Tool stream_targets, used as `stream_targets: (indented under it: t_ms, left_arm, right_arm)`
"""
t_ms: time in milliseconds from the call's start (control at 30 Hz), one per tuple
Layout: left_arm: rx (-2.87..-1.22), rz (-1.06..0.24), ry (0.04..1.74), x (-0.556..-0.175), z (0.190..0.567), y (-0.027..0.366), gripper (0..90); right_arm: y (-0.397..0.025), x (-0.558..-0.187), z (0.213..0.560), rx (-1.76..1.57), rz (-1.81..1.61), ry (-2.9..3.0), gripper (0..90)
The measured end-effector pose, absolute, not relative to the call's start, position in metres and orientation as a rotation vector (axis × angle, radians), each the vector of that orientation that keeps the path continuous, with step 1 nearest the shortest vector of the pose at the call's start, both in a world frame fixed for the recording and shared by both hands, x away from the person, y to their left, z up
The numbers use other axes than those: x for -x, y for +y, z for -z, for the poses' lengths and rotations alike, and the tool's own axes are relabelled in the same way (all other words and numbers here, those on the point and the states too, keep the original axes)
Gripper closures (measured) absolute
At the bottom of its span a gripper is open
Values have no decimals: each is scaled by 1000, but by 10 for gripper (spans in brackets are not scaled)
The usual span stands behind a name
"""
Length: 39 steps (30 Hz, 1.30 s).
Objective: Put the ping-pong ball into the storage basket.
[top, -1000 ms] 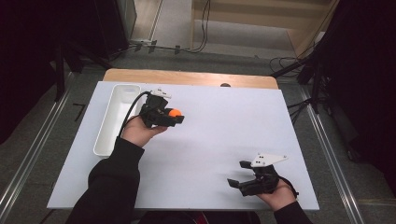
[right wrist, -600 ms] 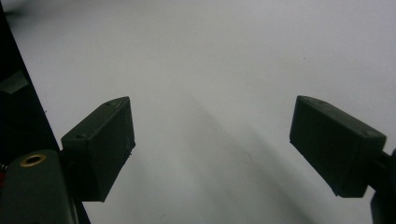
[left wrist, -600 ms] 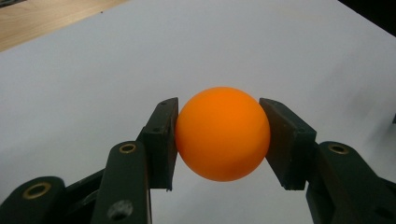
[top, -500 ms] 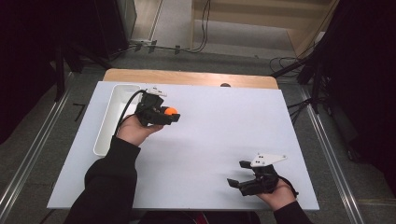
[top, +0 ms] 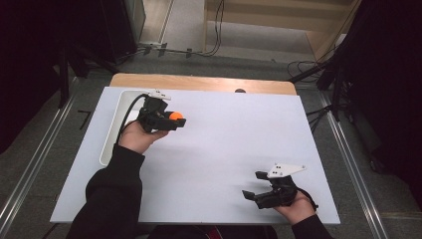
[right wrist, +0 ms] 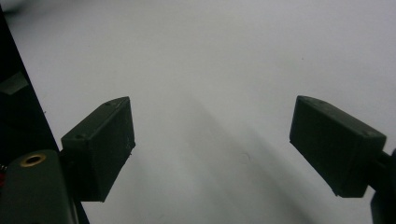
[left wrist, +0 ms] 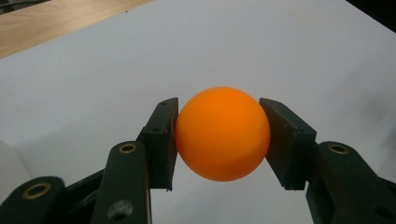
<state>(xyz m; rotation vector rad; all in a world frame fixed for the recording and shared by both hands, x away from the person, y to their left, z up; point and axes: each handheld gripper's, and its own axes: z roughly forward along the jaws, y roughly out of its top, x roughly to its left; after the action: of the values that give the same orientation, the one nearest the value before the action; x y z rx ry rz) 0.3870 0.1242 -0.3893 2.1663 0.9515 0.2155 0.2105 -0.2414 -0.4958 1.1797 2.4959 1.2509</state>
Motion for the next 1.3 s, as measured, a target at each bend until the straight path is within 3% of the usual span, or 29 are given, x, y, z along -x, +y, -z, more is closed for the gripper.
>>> stream_targets:
  t_ms: [1300]
  left_arm:
    - [-2134,-309,1067,-394,384,157,502]
  right_arm:
    - [-240,-211,496,-1176,-1239,2504,127]
